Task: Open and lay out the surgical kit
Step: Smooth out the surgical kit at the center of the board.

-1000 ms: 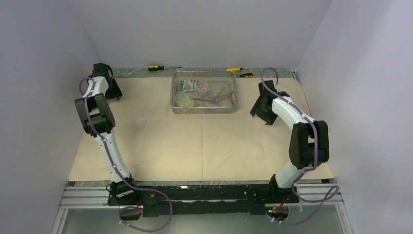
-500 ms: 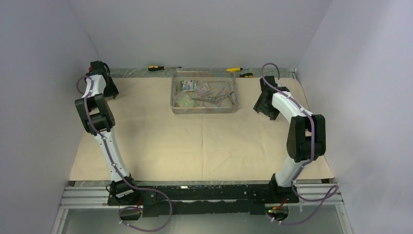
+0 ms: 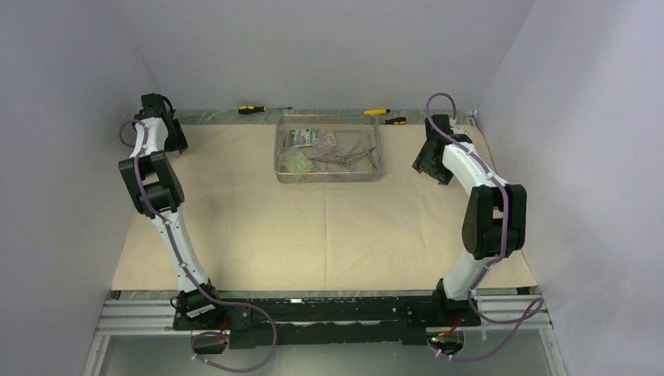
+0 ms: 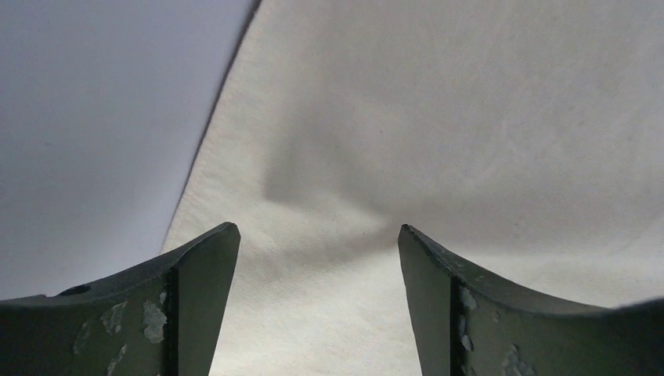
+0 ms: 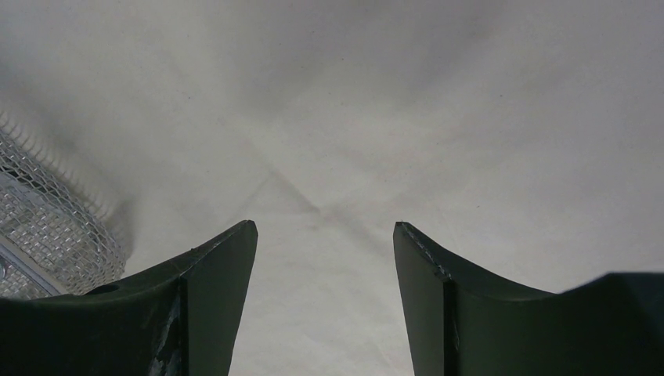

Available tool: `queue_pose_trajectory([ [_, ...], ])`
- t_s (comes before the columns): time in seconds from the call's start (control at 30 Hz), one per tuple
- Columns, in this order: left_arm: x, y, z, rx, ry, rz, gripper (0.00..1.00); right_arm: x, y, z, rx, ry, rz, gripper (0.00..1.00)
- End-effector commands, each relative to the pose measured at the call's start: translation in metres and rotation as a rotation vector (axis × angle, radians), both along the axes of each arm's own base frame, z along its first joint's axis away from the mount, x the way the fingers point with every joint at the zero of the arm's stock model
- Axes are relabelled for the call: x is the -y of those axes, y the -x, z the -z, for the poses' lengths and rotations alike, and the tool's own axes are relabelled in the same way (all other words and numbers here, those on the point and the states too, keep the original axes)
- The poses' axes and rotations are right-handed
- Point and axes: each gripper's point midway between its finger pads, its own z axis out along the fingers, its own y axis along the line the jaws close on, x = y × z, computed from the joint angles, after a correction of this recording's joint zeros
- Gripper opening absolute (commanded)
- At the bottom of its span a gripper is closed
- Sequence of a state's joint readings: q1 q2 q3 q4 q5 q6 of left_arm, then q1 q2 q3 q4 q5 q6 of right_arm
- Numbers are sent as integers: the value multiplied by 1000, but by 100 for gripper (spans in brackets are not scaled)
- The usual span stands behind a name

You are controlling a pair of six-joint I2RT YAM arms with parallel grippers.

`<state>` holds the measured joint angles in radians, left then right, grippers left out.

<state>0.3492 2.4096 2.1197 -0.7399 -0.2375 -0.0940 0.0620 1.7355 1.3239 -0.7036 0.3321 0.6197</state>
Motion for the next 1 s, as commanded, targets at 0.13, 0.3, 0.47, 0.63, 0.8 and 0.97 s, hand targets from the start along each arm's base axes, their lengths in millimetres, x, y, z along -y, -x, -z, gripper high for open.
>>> queue_pose_trajectory([
  [0.13,-7,-37,-35,177,-17,-15,59,-3,-10,-5,36,-28,7,67],
  [0.3,-1,-49,-5,183,42,-15,54,-1,-12,-4,33,-43,29,67],
  [0.47,-3,-50,22,154,50,-31,54,-2,-14,-1,29,-63,53,66],
  [0.63,-8,-42,50,87,38,-55,54,-3,-19,0,24,-78,71,65],
  [0.8,-22,-37,62,24,2,-88,54,-4,-25,0,24,-90,90,65],
  [0.97,-37,-31,68,-5,-29,-116,55,-3,-29,3,14,-96,108,64],
])
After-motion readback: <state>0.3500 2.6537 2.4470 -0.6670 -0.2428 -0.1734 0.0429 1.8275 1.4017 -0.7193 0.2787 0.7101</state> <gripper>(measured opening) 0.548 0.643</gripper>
